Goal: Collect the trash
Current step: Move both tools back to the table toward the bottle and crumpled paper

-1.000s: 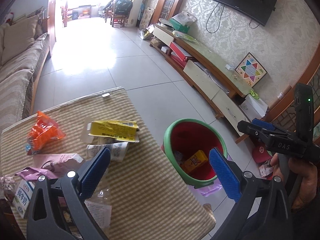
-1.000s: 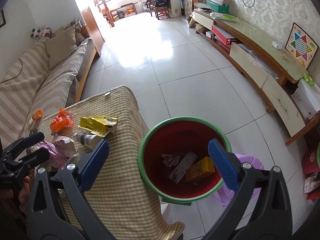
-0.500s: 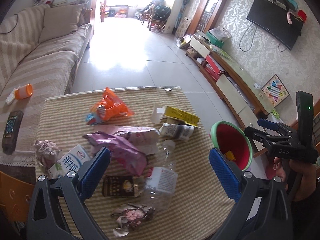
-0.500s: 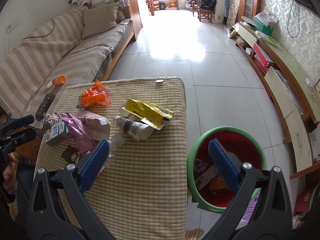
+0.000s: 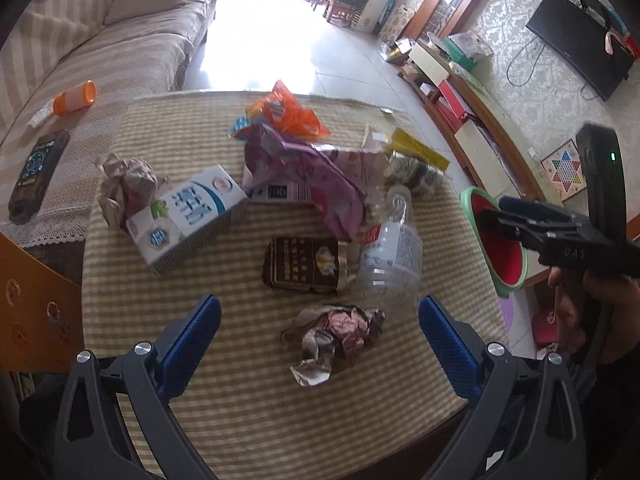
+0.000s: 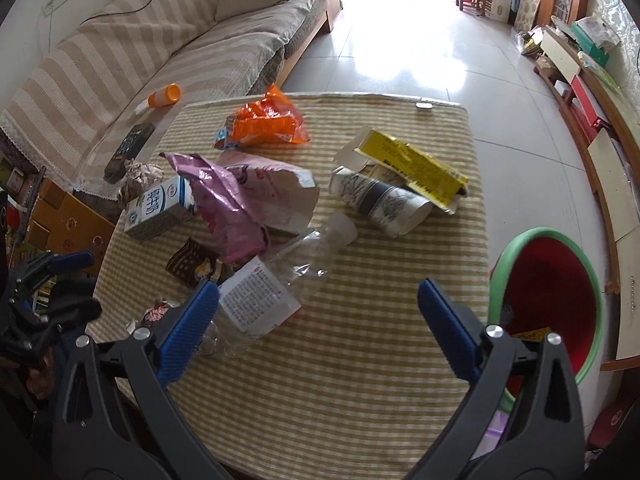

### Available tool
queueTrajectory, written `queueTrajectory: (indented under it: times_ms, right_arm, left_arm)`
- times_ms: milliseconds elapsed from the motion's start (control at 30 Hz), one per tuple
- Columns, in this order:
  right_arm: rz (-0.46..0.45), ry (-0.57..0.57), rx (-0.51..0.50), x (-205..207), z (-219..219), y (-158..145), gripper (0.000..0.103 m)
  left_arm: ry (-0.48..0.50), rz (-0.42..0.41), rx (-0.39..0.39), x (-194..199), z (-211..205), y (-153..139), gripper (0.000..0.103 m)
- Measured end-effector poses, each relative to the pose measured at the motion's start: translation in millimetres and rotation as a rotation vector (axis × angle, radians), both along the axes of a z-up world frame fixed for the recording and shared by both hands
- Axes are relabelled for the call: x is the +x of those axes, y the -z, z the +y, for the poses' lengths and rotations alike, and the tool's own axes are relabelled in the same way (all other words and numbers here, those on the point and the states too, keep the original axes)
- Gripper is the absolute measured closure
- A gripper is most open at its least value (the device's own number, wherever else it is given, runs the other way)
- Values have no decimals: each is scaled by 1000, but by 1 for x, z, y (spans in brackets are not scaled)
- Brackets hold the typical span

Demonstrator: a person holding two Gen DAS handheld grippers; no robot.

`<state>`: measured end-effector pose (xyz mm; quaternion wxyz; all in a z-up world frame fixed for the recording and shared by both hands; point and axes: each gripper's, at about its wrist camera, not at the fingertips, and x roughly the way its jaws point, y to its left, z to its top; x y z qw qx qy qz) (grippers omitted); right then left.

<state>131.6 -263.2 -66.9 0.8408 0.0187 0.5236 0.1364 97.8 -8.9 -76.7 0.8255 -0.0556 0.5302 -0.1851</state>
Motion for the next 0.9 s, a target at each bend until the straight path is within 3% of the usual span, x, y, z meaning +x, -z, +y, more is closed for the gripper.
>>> queueTrajectory:
  times_ms: [233, 467, 667, 900]
  right_arm:
    - [96, -18, -2, 10, 27, 31, 5]
    - [166, -14, 9, 13, 40, 52, 5]
    - [239, 26, 57, 18, 41, 73, 5]
    - [252, 6, 76, 23, 51, 82, 5]
  left_arm:
    - [113, 52, 70, -16, -26, 41, 8]
    - [192, -11, 206, -17, -43, 55, 9]
    - [203, 20, 196, -4, -40, 69, 18]
    - [199, 35, 166, 6, -29, 83, 25]
